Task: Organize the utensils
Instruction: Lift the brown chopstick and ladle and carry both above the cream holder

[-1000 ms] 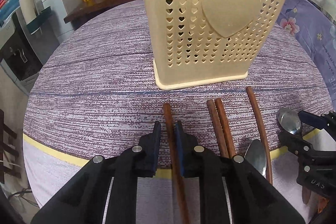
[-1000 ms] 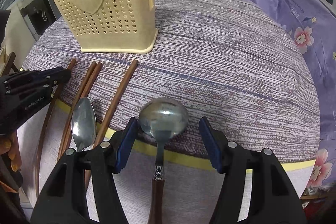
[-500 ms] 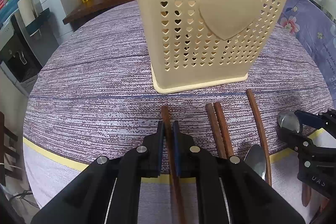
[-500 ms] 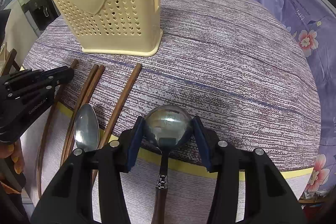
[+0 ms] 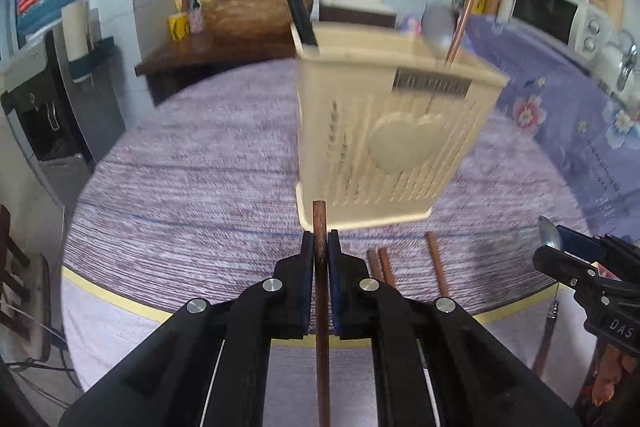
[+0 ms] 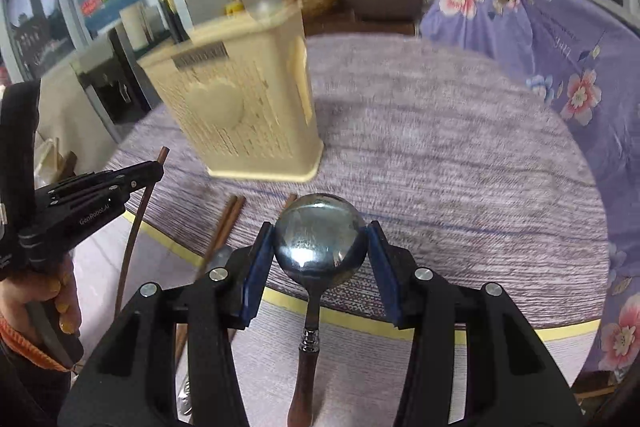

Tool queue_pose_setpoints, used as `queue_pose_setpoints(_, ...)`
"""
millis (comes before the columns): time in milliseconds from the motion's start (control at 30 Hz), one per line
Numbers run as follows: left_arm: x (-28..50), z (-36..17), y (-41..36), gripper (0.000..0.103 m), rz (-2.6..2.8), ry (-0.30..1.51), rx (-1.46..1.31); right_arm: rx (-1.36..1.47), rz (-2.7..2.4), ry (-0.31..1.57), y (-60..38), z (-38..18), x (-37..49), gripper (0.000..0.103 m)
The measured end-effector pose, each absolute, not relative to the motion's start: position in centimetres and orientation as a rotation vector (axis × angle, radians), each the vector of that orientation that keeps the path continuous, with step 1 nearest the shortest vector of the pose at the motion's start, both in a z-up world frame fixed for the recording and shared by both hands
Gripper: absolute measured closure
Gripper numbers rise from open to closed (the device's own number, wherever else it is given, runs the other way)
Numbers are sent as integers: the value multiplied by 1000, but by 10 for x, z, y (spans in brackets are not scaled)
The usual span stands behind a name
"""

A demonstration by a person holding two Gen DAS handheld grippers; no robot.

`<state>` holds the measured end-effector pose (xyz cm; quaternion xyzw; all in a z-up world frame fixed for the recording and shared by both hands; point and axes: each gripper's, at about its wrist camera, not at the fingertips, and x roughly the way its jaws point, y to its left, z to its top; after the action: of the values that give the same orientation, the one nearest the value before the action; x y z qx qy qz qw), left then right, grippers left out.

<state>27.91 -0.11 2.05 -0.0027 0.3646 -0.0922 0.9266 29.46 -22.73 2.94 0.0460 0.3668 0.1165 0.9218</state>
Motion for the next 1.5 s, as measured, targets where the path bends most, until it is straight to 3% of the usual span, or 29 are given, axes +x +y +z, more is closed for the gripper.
queue_pose_setpoints(367,219,92,17,95,-216,503,-60,61,269,604,-229,68,253,55)
queue_pose_setpoints(967,212,112,29,95,-250,443,-93,56,282,570,-231,89,256,55)
queue_pose_setpoints(1500,280,255,18,95,-215,160,-141,18,272,284,-200,241,325,55)
